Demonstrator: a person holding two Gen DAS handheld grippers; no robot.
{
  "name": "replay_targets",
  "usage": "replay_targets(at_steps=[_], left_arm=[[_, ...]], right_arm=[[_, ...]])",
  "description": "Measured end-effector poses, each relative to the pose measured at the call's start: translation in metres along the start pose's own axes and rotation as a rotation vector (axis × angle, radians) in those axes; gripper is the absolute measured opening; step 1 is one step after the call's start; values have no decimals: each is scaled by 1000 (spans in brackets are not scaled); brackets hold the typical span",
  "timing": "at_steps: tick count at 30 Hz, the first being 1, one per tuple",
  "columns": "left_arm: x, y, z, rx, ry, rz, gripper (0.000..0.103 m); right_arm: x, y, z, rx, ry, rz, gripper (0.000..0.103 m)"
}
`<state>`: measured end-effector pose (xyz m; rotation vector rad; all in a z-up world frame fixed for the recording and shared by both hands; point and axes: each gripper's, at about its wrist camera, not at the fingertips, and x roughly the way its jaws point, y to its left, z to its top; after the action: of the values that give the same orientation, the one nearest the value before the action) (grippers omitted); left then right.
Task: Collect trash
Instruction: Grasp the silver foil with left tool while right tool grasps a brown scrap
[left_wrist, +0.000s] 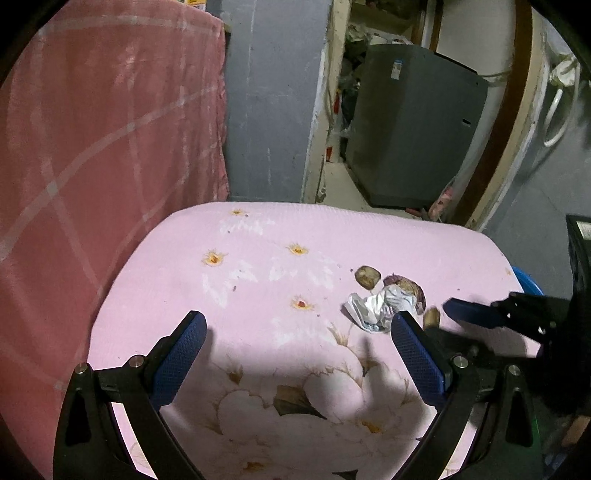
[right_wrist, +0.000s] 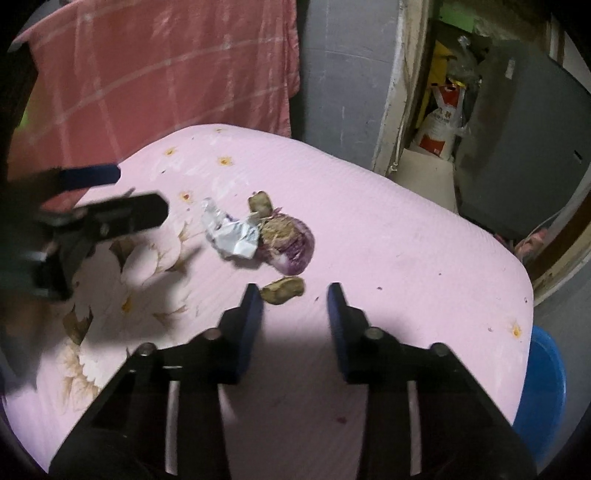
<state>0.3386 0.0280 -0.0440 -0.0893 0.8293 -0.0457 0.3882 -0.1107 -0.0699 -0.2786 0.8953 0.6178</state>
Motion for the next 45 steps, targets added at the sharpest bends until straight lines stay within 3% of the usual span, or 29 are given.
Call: replay_targets(at_steps=[6, 13, 17, 21, 26, 33, 38, 45], left_arm=[[6, -10, -2, 41, 28, -9, 98], [15, -29, 0, 107, 45, -27, 97], [24, -37, 2, 133, 68, -32, 81], [32, -44, 5, 156, 86, -53, 72], [42, -50, 8, 173, 107, -75, 51], [38, -44, 10, 171, 94, -98, 27], [35, -39, 7, 168, 101, -103, 18], [32, -33, 5, 149, 111, -114, 13]], right_arm=[[-1, -13, 0, 54, -13, 35, 9], [-8, -28, -2, 98, -23, 26, 6], [-8, -32, -2, 111, -22, 28, 6], [-7, -32, -1, 113, -18, 29, 6], [-8, -37, -3, 137, -23, 41, 7], [-6, -37, -2, 138, -28, 40, 12], [-1, -30, 1, 108, -25, 39, 25], [7, -27, 6, 85, -20, 12, 22]])
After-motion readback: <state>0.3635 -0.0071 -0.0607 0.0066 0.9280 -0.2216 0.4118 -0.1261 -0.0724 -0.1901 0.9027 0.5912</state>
